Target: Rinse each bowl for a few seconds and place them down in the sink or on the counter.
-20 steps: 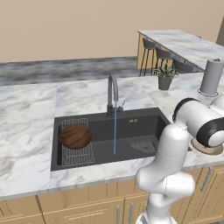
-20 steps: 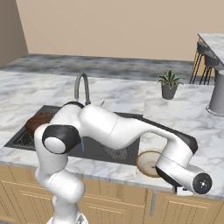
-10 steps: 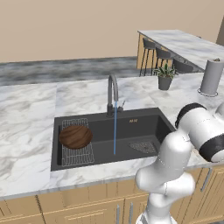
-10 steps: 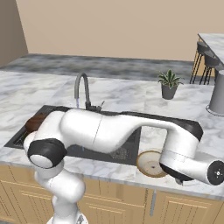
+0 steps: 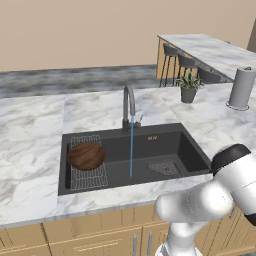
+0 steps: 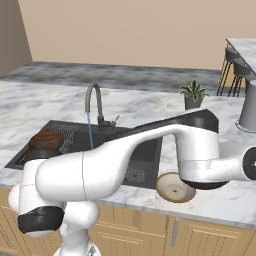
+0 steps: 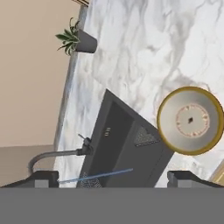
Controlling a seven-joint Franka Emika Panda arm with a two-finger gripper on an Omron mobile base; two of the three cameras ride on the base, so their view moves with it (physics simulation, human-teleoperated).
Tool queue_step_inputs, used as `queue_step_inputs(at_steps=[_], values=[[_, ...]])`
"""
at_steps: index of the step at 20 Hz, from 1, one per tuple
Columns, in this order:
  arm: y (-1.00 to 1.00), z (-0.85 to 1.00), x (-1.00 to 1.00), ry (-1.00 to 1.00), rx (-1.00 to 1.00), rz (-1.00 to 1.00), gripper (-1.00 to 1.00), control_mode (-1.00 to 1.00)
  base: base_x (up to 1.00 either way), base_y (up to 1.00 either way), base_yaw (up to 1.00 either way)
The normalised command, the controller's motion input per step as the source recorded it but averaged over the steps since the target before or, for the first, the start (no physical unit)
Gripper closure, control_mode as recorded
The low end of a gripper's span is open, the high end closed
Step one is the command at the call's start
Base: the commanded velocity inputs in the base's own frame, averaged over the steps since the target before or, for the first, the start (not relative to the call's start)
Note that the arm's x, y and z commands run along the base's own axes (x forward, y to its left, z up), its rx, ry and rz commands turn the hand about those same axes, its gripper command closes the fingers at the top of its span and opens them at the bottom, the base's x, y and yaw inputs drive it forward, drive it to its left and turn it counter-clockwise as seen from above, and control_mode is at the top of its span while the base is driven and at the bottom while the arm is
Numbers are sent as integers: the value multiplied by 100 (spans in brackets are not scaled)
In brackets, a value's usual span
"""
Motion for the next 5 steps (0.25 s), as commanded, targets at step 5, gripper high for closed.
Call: queue_step_inputs(at_steps=[5], values=[[69,89,-1,-2,-14,4,-100,-100,0,0,0]])
